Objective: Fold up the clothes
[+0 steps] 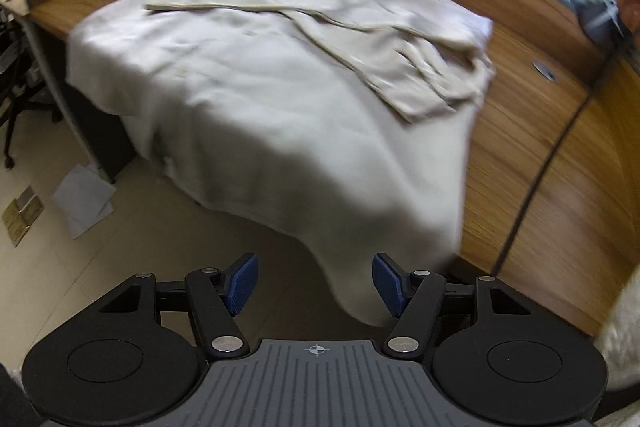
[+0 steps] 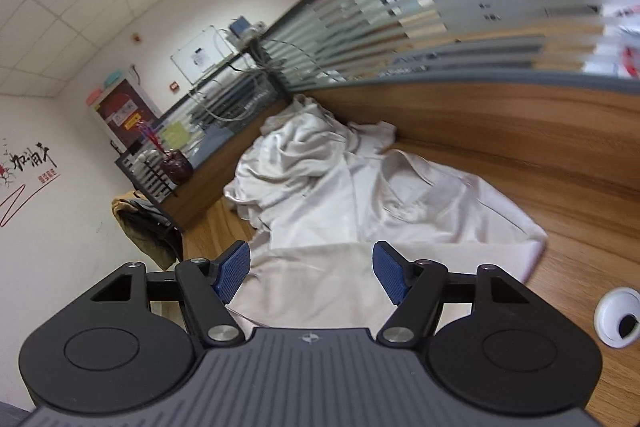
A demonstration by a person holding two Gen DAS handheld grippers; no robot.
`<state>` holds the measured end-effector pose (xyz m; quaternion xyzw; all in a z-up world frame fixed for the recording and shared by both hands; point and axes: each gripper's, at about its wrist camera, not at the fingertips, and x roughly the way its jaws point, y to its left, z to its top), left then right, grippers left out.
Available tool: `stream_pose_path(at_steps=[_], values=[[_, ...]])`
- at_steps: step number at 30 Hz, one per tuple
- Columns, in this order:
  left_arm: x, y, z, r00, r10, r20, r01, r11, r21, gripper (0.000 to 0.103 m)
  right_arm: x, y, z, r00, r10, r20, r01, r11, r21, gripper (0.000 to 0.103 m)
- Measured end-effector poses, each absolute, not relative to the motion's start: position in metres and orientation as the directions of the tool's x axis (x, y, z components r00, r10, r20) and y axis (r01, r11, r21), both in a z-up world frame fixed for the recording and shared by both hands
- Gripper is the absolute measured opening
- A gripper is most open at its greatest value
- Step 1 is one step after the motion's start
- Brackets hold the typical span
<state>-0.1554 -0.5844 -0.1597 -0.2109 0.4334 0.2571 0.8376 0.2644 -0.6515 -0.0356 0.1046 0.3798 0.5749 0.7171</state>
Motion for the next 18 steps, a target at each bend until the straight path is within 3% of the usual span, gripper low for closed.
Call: stream_pose_path(at_steps=[8,18], values=[[-0.126,-0.618,-0.181,0.465,0.217,-0.858,-0.53,0.845,-0.073,0.066,0.295,-0.676,-0.058,0.097,0.902,-0.421,-0.678,0.369,0.636,0.074],[-0.107,-0.636,-0.198,0.437,0.303,-0.847,-0.547,0.837,0.016,0.065,0.291,-0.647,-0.071,0.019,0.886,-0.463,-0.703,0.341,0.624,0.074]])
